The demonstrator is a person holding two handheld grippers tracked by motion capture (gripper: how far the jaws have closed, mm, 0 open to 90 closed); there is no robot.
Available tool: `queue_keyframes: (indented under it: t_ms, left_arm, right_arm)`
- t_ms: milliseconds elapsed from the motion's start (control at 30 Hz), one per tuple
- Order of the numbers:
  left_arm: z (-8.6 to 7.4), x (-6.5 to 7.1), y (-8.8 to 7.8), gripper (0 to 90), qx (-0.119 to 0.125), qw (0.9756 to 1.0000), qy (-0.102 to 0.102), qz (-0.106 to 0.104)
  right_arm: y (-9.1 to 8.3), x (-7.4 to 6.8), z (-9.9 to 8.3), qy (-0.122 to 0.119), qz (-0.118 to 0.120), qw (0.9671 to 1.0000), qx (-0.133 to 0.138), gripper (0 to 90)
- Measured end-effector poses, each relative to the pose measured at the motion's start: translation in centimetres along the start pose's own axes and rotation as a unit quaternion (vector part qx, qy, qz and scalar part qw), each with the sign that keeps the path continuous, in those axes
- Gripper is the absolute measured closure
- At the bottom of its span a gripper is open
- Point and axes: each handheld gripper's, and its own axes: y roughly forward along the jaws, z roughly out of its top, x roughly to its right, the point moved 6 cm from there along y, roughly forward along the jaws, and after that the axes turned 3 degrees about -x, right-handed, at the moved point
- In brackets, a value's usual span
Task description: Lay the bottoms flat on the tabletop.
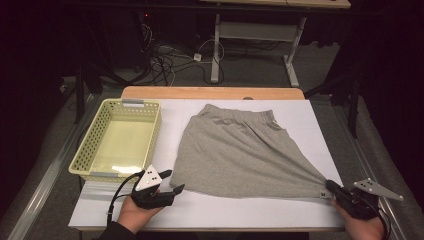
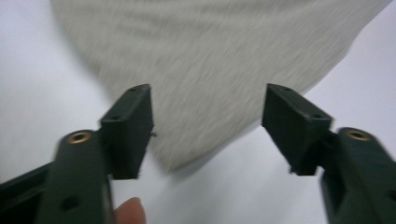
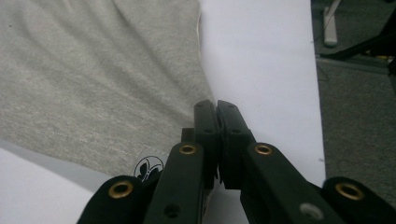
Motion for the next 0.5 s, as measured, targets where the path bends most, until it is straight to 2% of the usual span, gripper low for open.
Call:
queue_keyframes:
  t_ms: [133,200,233,300,500]
  left_arm:
    - [-0.8,-0.6,1.1,42.5,-0.040,0.9991,-0.007,0.010]
    - [-0.9,-0.8,1.6,45.8,-0.067,0.9976,-0.019,0.009]
    - [-0.9,-0.8,1.8,48.3,-0.072,0.9972,-0.019,0.011]
    - [-0.8,-0.8,1.8,50.8,-0.073,0.9970,-0.020,0.017]
    - [-0.8,-0.9,1.8,72.4,-0.071,0.9972,-0.020,0.012]
  right_arm:
    - [0.4,-0.5,-0.1,-0.008,0.012,0.9999,-0.006,85.7]
    - [0.4,-0.9,0.1,-0.011,0.017,0.9998,-0.005,76.9]
    - [0.5,-1.1,0.2,-0.014,0.018,0.9997,-0.006,72.8]
    - [0.5,-1.4,0.2,-0.015,0.017,0.9997,-0.006,67.0]
    - [0.0,-2.4,0.8,-0.024,0.019,0.9995,0.011,61.9]
